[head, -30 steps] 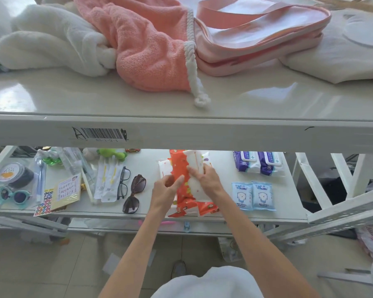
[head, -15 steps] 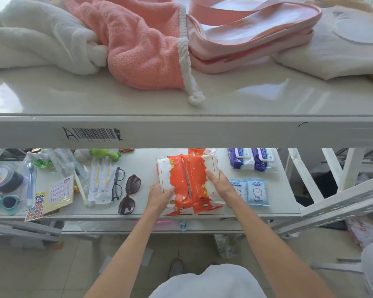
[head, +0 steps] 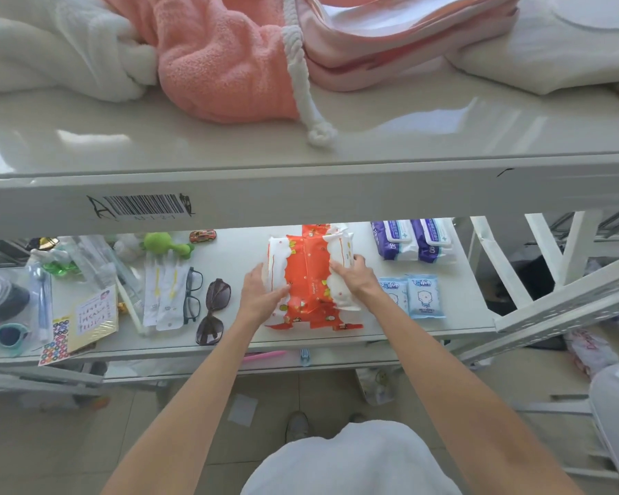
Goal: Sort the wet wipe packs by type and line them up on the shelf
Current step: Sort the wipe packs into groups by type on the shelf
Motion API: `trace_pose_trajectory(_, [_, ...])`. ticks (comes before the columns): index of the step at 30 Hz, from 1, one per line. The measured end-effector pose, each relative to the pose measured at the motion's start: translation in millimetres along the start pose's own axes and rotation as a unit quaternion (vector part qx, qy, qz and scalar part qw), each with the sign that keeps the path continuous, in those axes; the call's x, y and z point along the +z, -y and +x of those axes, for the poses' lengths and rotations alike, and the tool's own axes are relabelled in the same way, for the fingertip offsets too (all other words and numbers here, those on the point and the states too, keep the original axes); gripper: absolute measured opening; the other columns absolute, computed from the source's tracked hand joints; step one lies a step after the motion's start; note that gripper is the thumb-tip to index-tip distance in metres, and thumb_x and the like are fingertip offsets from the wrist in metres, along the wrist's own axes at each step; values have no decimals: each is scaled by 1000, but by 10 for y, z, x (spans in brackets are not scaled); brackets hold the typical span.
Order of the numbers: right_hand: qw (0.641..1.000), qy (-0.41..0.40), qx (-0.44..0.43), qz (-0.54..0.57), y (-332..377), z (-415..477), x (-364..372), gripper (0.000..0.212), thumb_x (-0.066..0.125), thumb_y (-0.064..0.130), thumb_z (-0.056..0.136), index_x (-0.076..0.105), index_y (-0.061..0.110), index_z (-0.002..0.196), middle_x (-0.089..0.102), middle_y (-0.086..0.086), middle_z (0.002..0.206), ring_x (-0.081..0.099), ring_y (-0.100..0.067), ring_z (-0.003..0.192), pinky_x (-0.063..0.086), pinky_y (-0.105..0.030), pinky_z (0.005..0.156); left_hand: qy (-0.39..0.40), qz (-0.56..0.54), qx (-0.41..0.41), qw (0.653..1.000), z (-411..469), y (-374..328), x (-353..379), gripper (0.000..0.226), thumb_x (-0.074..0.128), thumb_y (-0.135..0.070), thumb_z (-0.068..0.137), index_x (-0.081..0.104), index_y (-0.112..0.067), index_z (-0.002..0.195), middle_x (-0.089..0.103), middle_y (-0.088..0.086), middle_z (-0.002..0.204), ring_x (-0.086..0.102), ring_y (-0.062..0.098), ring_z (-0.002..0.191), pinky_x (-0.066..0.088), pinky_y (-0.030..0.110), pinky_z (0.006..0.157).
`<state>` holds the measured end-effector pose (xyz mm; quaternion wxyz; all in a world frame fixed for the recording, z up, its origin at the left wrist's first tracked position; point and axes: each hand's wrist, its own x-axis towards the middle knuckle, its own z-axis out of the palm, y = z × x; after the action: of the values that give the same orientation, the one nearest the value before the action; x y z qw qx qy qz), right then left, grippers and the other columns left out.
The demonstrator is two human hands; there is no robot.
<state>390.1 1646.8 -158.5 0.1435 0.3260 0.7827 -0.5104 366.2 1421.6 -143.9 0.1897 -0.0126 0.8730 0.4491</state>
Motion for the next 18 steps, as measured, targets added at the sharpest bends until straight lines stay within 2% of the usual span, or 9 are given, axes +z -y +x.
trace_pose_trajectory(2, [999, -19, -30, -10, -43, -44, -18, 77, 61, 64, 87, 40, 17, 144, 59, -14, 131, 64, -33, 112, 55, -52, 99, -73, 42, 27, 996, -57, 26, 96, 75, 77, -27, 88, 41, -7, 150, 47, 13, 147, 45, 28, 139, 36, 38, 116])
trace_pose_trajectory(5, [997, -43, -56, -18, -62, -118, 9, 70, 63, 54, 92, 39, 16, 145, 58, -17, 128, 65, -33, 106, 58, -51, 94, -46, 1, 23, 999, -152, 26, 238, 77, 71, -28, 93, 30, -12, 157, 44, 9, 153, 43, 26, 142, 36, 40, 117])
trace_pose_trajectory(8, [996, -63, -54, -32, -52, -175, 17, 67, 68, 49, 93, 39, 14, 143, 50, -15, 129, 61, -32, 110, 56, -48, 97, -27, -41, 5, 999, -139, 97, 237, 77, 70, -32, 95, 28, -18, 158, 43, 3, 156, 42, 24, 143, 36, 42, 116])
trace_pose_trajectory(11, [990, -119, -58, -54, -101, -205, 18, 61, 73, 52, 87, 47, 13, 127, 48, -14, 124, 54, -30, 112, 52, -46, 100, -24, -80, -18, 996, -104, 177, 169, 68, 71, -29, 94, 40, -19, 153, 50, 2, 151, 48, 22, 139, 41, 44, 115])
trace_pose_trajectory(13, [986, -137, -68, -58, -129, -242, 21, 58, 75, 54, 85, 52, 13, 119, 50, -12, 119, 55, -29, 111, 52, -46, 99, -64, -100, -28, 993, -123, 207, 150, 55, 69, -21, 94, 51, -17, 146, 57, 4, 144, 54, 22, 132, 47, 44, 110])
trace_pose_trajectory(16, [983, -144, -73, -81, -182, -280, 19, 65, 77, 63, 78, 58, 13, 115, 53, -8, 114, 57, -24, 106, 54, -41, 96, -164, -50, 21, 985, -201, 201, 170, 31, 64, -11, 94, 63, -12, 125, 63, 7, 124, 61, 23, 114, 53, 44, 101])
trace_pose_trajectory(18, [982, -137, -66, -108, -159, -318, 16, 72, 79, 70, 69, 59, 14, 109, 56, -4, 108, 58, -20, 102, 56, -37, 90, -173, -23, 58, 983, -263, 136, 196, 24, 62, -8, 93, 68, -13, 115, 60, 8, 117, 61, 24, 108, 53, 42, 98])
